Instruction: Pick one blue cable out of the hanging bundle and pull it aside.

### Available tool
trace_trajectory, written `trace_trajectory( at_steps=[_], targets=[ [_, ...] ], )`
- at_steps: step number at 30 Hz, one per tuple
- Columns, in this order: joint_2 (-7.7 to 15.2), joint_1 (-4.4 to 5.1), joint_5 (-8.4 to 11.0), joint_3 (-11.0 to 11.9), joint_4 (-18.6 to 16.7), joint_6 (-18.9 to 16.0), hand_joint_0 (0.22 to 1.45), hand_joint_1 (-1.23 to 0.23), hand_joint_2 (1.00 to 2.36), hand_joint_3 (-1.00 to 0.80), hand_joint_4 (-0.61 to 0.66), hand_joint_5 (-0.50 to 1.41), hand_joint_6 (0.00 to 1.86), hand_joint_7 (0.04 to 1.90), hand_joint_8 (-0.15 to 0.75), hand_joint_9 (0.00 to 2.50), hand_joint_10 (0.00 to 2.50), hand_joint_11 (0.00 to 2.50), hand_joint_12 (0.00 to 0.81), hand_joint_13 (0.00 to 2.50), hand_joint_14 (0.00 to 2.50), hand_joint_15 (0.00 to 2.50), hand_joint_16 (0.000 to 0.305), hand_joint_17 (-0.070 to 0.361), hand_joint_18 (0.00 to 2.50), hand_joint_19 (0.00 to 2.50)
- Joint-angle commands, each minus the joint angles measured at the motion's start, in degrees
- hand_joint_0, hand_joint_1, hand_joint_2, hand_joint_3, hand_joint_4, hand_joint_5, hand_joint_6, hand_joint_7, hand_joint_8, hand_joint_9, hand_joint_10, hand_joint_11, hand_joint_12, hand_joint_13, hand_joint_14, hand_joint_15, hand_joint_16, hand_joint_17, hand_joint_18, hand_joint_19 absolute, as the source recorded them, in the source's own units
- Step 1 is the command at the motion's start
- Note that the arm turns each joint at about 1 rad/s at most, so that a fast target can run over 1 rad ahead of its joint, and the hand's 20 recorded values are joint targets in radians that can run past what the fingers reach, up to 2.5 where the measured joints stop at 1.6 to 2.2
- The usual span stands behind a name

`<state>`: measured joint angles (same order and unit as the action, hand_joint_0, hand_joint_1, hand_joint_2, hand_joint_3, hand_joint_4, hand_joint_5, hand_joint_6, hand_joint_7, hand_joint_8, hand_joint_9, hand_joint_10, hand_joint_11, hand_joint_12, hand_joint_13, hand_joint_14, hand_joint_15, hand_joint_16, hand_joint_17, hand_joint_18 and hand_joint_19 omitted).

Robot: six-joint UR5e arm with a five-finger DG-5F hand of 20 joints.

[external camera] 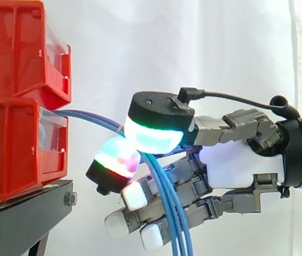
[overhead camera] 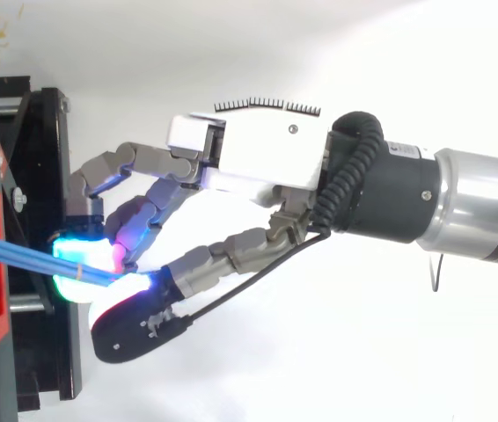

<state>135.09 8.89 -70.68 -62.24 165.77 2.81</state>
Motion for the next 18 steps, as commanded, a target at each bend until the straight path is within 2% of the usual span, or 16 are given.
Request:
trace_trajectory(
  at_steps=[1,4,7,9,11,12,14,18],
  targets=[
    [-0.2,-0.02,0.01,0.0,0.1,0.0,0.71,-0.96,1.02,-0.32,0.04,-0.10,0.90,1.20,0.336,1.03,0.01,0.42,0.326,0.74,0.01,0.39,0.042,0.094,0.73,0.54],
    [-0.5,0.07,0.01,0.0,0.4,0.0,0.73,-0.98,1.00,-0.48,0.00,-0.11,0.91,1.13,0.322,1.01,0.01,0.42,0.324,0.74,0.01,0.39,0.042,0.094,0.74,0.53],
    [-0.7,0.07,0.01,0.0,0.9,0.0,0.64,-0.95,1.00,-0.50,0.11,-0.11,0.91,1.07,0.321,1.01,0.01,0.43,0.324,0.74,0.01,0.40,0.042,0.095,0.74,0.55],
    [-0.9,0.07,0.01,0.0,1.0,0.0,0.58,-0.91,1.00,-0.50,0.13,-0.11,0.90,1.06,0.330,1.02,0.01,0.42,0.330,0.74,0.01,0.40,0.043,0.097,0.74,0.56],
    [-0.9,-0.02,0.01,-0.1,1.3,0.0,0.50,-0.80,1.00,-0.50,0.14,-0.10,0.89,1.10,0.355,1.05,0.01,0.42,0.355,0.75,0.01,0.41,0.048,0.107,0.76,0.57],
    [-0.9,-0.02,0.01,0.0,1.3,0.0,0.50,-0.78,1.00,-0.50,0.13,-0.10,0.89,1.11,0.358,1.05,0.01,0.42,0.357,0.75,0.01,0.40,0.048,0.108,0.76,0.57],
    [-0.9,-0.28,0.01,0.0,1.3,0.0,0.47,-0.63,1.00,-0.50,0.14,-0.09,0.88,1.11,0.368,1.06,0.01,0.42,0.371,0.75,0.01,0.41,0.051,0.115,0.77,0.58],
    [-0.9,-0.28,0.01,-0.1,1.3,0.0,0.48,-0.57,1.00,-0.50,0.13,-0.09,0.87,1.09,0.365,1.06,0.01,0.41,0.370,0.74,0.01,0.41,0.050,0.114,0.75,0.59]
  ],
)
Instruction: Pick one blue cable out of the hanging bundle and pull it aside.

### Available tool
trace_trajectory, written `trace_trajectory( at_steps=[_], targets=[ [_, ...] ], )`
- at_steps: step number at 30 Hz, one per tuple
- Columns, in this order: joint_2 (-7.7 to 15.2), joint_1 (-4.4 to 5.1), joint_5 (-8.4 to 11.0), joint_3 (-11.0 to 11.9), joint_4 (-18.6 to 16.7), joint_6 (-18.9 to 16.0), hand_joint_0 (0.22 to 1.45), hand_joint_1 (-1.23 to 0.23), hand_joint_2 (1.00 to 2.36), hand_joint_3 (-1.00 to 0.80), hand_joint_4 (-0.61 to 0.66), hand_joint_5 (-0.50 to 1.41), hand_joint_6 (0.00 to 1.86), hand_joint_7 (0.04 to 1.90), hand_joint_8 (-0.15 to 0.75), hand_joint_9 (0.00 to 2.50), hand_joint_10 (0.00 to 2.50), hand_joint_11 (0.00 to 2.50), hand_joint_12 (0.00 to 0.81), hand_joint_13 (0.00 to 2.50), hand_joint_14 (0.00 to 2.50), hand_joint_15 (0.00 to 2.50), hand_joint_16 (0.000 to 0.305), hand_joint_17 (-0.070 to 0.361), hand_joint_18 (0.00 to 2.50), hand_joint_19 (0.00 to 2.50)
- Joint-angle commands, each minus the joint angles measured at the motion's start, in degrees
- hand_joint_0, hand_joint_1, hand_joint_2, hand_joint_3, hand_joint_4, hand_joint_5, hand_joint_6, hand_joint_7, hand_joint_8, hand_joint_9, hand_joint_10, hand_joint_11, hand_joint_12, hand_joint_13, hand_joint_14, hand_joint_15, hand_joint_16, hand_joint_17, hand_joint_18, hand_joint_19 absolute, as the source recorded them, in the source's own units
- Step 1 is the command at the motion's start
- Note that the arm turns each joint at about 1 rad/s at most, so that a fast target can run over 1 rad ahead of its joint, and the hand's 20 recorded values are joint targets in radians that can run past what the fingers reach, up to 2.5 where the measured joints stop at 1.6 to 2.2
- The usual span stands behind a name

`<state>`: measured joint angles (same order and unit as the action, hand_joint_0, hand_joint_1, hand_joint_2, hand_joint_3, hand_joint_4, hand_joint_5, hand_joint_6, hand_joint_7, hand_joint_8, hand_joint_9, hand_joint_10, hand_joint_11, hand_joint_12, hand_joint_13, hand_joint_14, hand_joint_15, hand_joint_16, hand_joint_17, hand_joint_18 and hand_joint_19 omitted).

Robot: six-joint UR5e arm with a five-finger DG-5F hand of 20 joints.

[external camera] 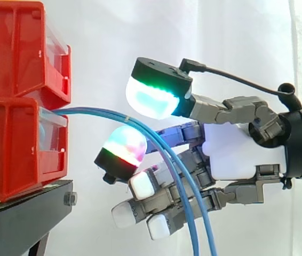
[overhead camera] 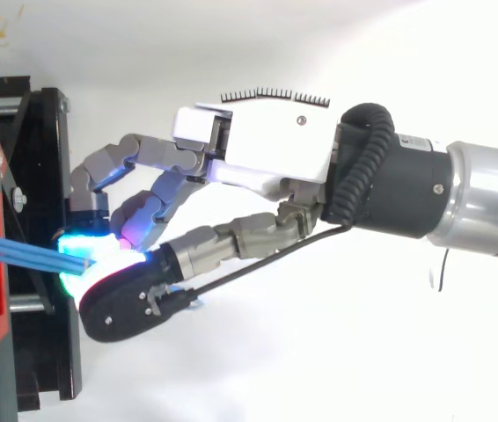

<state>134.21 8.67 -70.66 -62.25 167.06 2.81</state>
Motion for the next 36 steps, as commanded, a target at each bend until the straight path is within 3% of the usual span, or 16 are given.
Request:
trace_trajectory(
  at_steps=[1,11,15,17,20,25,30,33,36],
  targets=[
    [0.0,-0.06,0.00,0.0,0.0,0.0,0.51,-0.58,1.00,-0.50,0.13,-0.09,0.87,1.10,0.362,1.05,0.01,0.41,0.362,0.74,0.01,0.41,0.048,0.108,0.73,0.60],
    [-0.4,-0.15,0.00,0.0,0.1,0.0,0.65,-0.94,1.02,-0.18,0.13,-0.09,0.88,1.22,0.340,1.03,0.02,0.43,0.332,0.74,0.01,0.40,0.043,0.097,0.75,0.58],
    [-0.5,-0.15,0.00,-0.1,0.1,0.0,0.74,-0.99,1.02,-0.24,0.04,-0.11,0.90,1.24,0.326,1.03,0.02,0.44,0.324,0.75,0.01,0.40,0.043,0.097,0.76,0.56],
    [-0.7,-0.15,0.00,0.0,0.3,0.0,0.80,-0.99,1.01,-0.36,-0.05,-0.12,0.92,1.30,0.309,1.01,0.01,0.44,0.321,0.74,0.01,0.40,0.042,0.095,0.75,0.57],
    [-0.7,-0.23,-0.09,0.0,1.0,0.0,0.83,-0.97,1.00,-0.50,-0.06,-0.12,0.93,1.38,0.276,1.00,0.01,0.44,0.316,0.74,0.02,0.40,0.042,0.094,0.75,0.56],
    [-0.7,-0.23,-0.09,0.0,1.0,0.0,0.81,-0.96,1.00,-0.50,-0.16,-0.14,0.95,1.28,0.235,1.00,0.01,0.42,0.303,0.75,0.02,0.39,0.040,0.091,0.77,0.51],
    [-0.7,-0.23,0.00,0.0,1.0,0.0,0.81,-0.96,1.00,-0.50,-0.10,-0.14,0.96,1.21,0.242,1.01,0.01,0.46,0.297,0.77,0.02,0.41,0.039,0.087,0.78,0.51],
    [-0.7,-0.15,0.00,0.0,1.0,-0.1,0.69,-0.97,1.00,-0.50,0.01,-0.14,0.96,1.01,0.268,1.04,0.02,0.48,0.301,0.78,0.02,0.42,0.039,0.088,0.79,0.54],
    [-0.7,-0.15,0.00,-0.1,1.0,0.0,0.62,-0.94,1.00,-0.50,0.06,-0.13,0.94,1.01,0.293,1.08,0.01,0.49,0.311,0.79,0.02,0.44,0.040,0.090,0.79,0.57]
  ],
)
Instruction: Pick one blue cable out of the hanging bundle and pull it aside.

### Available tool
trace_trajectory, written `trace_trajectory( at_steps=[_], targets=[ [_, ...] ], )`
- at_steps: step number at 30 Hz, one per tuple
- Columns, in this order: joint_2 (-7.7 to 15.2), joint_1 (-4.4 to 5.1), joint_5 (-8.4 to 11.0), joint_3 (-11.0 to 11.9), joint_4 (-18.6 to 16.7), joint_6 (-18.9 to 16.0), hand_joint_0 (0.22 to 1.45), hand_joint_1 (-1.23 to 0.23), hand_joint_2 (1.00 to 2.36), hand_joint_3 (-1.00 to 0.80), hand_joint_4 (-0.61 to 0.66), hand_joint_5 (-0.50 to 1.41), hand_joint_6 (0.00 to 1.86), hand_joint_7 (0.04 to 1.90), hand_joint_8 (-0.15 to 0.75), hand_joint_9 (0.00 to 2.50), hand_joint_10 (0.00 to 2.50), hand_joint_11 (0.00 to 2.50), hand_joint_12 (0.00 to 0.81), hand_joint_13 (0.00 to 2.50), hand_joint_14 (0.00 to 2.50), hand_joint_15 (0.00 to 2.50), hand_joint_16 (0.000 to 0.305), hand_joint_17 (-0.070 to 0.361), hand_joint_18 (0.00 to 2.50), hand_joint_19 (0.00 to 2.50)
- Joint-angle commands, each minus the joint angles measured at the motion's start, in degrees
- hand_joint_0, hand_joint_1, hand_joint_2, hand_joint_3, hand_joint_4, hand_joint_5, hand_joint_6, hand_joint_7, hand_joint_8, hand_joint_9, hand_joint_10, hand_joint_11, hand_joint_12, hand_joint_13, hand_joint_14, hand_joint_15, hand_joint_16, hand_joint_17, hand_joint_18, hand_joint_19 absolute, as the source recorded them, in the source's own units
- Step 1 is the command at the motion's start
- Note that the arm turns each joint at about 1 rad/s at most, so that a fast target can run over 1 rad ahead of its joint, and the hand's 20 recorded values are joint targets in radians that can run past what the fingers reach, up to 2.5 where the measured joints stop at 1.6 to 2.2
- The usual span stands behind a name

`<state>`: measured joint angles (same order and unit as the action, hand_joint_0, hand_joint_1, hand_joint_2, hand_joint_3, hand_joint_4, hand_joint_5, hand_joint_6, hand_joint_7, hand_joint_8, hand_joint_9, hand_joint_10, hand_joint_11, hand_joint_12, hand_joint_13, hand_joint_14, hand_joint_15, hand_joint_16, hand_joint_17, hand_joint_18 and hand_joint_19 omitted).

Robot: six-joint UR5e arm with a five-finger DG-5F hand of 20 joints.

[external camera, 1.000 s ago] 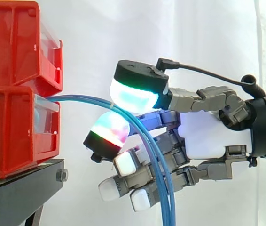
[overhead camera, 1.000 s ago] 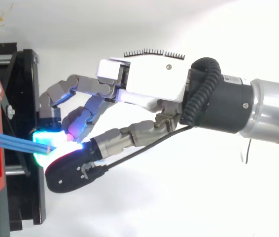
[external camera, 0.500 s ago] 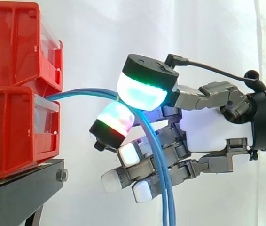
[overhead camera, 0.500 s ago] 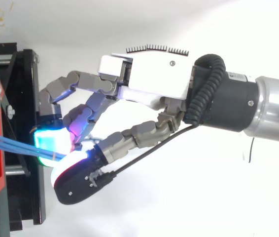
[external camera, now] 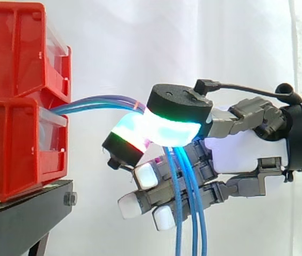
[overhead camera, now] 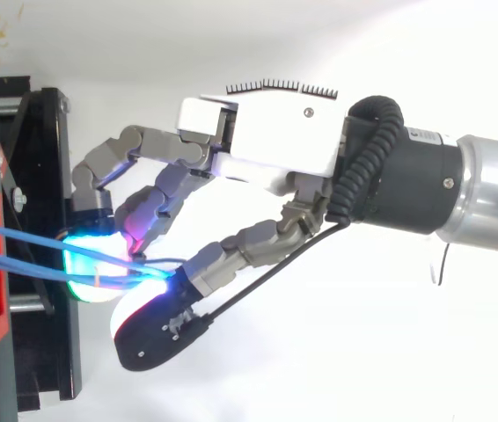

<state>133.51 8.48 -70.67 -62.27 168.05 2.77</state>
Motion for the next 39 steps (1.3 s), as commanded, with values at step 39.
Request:
trace_trajectory(
  at_steps=[39],
  targets=[
    [0.0,-0.05,0.00,0.0,0.0,0.0,0.66,-0.92,1.02,-0.25,0.08,-0.11,0.90,1.15,0.300,1.14,0.02,0.55,0.340,0.88,0.02,0.52,0.043,0.098,0.87,0.66]
  ],
)
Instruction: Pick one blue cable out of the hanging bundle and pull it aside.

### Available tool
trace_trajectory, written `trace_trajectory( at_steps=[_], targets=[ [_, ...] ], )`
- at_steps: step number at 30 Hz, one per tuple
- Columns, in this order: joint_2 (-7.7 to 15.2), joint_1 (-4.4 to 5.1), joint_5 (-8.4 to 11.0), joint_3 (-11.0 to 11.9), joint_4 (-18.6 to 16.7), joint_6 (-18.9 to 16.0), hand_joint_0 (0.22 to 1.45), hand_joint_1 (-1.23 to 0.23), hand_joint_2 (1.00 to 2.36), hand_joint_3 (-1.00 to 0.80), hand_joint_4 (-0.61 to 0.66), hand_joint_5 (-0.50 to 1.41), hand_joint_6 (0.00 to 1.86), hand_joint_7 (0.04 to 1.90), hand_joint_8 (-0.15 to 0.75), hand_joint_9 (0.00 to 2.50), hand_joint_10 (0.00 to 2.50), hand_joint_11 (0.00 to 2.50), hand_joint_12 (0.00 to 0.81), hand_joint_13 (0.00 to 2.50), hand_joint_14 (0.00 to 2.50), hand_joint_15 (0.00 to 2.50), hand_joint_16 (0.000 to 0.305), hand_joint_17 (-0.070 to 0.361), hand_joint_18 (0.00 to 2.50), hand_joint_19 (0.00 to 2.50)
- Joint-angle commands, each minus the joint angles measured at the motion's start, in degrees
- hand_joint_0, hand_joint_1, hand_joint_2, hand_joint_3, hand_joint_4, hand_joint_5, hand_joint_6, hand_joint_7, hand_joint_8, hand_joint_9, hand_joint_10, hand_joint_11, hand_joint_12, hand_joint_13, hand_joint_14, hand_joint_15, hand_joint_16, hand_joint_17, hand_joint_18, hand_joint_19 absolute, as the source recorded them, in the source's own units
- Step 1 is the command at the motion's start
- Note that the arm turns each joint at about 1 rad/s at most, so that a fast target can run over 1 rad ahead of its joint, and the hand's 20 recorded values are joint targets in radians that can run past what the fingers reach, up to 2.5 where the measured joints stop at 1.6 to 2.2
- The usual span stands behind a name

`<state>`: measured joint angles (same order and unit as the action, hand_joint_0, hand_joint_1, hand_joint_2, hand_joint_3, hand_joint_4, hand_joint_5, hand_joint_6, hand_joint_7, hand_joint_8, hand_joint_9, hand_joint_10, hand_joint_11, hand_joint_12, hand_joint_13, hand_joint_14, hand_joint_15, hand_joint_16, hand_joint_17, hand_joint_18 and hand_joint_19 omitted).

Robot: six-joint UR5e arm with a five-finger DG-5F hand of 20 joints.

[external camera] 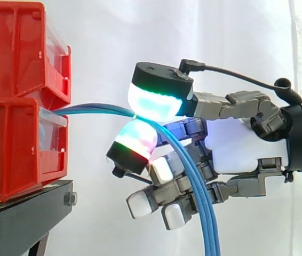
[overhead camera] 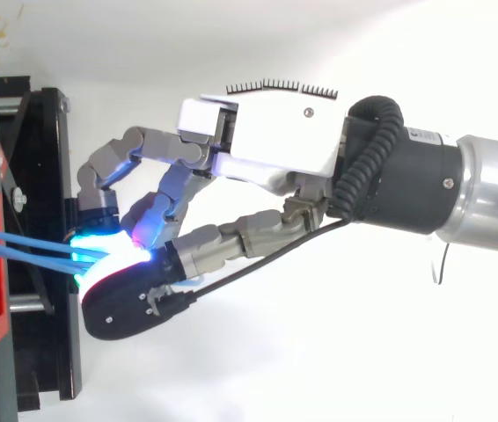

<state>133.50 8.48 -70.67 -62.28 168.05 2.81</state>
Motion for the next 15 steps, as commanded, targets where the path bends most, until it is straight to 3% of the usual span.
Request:
trace_trajectory(
  at_steps=[1,3,4,7,12,15],
  targets=[
    [0.0,-0.05,0.00,0.0,0.0,0.0,0.69,-0.93,1.02,-0.28,0.06,-0.11,0.90,1.15,0.298,1.14,0.02,0.54,0.336,0.88,0.02,0.52,0.043,0.097,0.87,0.65],
    [0.0,-0.14,0.00,0.0,0.0,0.0,0.73,-0.95,1.01,-0.37,0.00,-0.12,0.91,1.12,0.286,1.13,0.02,0.55,0.328,0.88,0.02,0.52,0.043,0.096,0.87,0.65],
    [0.0,-0.05,0.00,0.0,0.0,0.0,0.75,-0.94,1.00,-0.49,-0.05,-0.13,0.91,1.11,0.277,1.13,0.02,0.55,0.323,0.87,0.02,0.51,0.042,0.094,0.86,0.64],
    [0.0,-0.14,0.00,0.1,0.0,0.0,0.73,-0.94,1.00,-0.50,-0.10,-0.14,0.93,1.00,0.267,1.12,0.02,0.55,0.318,0.87,0.02,0.52,0.041,0.092,0.86,0.65],
    [0.0,-0.22,-0.09,0.1,0.1,-0.1,0.60,-0.96,1.00,-0.50,0.04,-0.13,0.91,0.96,0.271,1.12,0.02,0.56,0.322,0.88,0.02,0.55,0.041,0.092,0.86,0.66],
    [0.0,-0.31,-0.09,0.0,0.1,-0.1,0.49,-0.87,1.00,-0.50,0.08,-0.13,0.91,0.95,0.309,1.15,0.02,0.56,0.349,0.90,0.02,0.55,0.046,0.104,0.89,0.67]
  ],
)
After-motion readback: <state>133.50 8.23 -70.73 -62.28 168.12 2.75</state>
